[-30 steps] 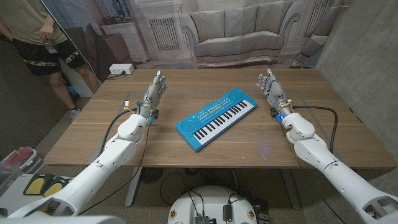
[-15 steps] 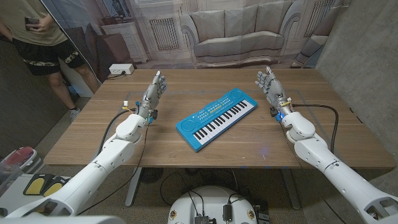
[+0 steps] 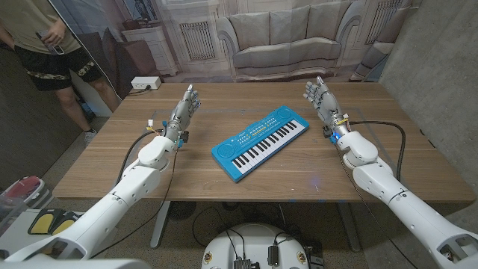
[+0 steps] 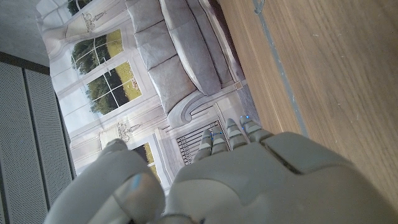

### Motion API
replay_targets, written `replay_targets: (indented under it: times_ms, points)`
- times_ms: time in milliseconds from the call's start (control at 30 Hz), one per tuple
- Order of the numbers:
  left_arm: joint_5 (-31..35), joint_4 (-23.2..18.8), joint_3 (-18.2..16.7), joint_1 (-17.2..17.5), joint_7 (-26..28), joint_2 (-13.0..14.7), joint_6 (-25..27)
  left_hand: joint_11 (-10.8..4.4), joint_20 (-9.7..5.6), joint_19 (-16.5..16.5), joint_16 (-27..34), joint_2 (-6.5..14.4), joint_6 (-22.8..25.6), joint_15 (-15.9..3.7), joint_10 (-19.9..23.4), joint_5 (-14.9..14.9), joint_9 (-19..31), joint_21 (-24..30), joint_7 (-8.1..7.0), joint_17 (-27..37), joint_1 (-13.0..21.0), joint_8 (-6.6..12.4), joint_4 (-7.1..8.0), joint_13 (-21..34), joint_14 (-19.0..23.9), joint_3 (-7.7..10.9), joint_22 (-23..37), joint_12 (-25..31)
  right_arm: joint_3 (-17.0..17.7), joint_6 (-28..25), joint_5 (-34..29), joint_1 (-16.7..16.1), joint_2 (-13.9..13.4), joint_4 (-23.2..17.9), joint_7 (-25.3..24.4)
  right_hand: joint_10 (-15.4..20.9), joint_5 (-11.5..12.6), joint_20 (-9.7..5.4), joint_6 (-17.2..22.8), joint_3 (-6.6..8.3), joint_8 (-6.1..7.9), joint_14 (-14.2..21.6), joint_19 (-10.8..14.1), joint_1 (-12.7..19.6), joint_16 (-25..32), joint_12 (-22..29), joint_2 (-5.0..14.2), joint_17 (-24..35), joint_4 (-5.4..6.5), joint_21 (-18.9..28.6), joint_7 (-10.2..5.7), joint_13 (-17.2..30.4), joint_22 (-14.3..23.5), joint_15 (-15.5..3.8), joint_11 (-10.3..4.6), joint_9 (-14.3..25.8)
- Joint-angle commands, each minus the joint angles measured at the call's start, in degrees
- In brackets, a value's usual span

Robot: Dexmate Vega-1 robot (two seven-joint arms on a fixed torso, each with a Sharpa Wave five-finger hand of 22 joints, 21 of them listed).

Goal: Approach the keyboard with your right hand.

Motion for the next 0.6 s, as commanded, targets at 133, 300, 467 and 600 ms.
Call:
replay_targets:
  times_ms: [133, 300, 467, 600]
  points:
    - [0.3, 1.2, 0.6, -1.5, -0.5, -0.4, 0.4, -0.29, -0.88, -0.2, -0.1, 0.0, 0.4, 0.21, 0.1, 0.1, 0.1, -0.1, 0.33, 0.2, 0.8, -0.09, -0.35, 0.1, 0.1, 0.05, 0.3, -0.3, -0.4, 1.4, -0.7, 0.6, -0.1, -0.3, 1.3, 0.6, 0.0, -1.57, 0.4, 0.09, 0.21, 0.6, 0.7, 0.4, 0.2, 0.3, 0.03, 0.2, -0.38, -0.1, -0.21, 0.2, 0.3, -0.08, -0.14, 0.2]
    - [0.4, 1.3, 0.7, -1.8, -0.4, -0.5, 0.7, -0.21, -0.82, -0.2, -0.1, 0.0, 0.4, 0.31, 0.1, 0.1, 0.1, -0.2, 0.38, 0.2, 1.0, -0.12, -0.44, 0.1, 0.1, 0.02, 0.3, -0.3, -0.5, 1.9, -1.0, 0.7, -0.4, -0.6, 1.9, 0.7, 0.0, -1.53, 0.5, 0.08, 0.21, 0.7, 0.8, 0.4, 0.1, 0.3, 0.03, 0.2, -0.45, -0.2, -0.18, 0.2, 0.4, -0.08, -0.09, 0.2]
    - [0.4, 1.5, 0.8, -1.9, -0.4, -0.7, 0.5, -0.27, -0.85, -0.2, -0.1, 0.1, 0.5, 0.25, 0.1, 0.1, 0.1, -0.2, 0.4, 0.2, 1.1, -0.16, -0.51, 0.1, 0.1, 0.0, 0.3, -0.4, -0.9, 2.3, -2.0, 1.2, -0.5, -0.6, 2.1, 1.0, 0.0, -1.52, 0.6, 0.06, 0.21, 0.9, 0.9, 0.5, 0.2, 0.3, 0.01, 0.2, -0.52, -0.3, -0.21, 0.2, 0.4, -0.06, -0.2, 0.2]
    - [0.3, 1.8, 0.8, -1.9, -0.4, -0.9, 0.3, -0.28, -0.81, -0.3, -0.1, 0.1, 0.5, 0.17, 0.2, 0.0, 0.1, -0.2, 0.36, 0.2, 1.3, -0.18, -0.57, 0.1, 0.2, -0.02, 0.3, -0.3, -1.1, 2.7, -2.7, 1.1, -0.8, -1.1, 2.1, 1.1, 0.0, -1.52, 0.6, 0.04, 0.2, 1.0, 1.0, 0.5, 0.2, 0.3, 0.0, 0.3, -0.56, -0.4, -0.28, 0.2, 0.4, -0.08, -0.23, 0.2]
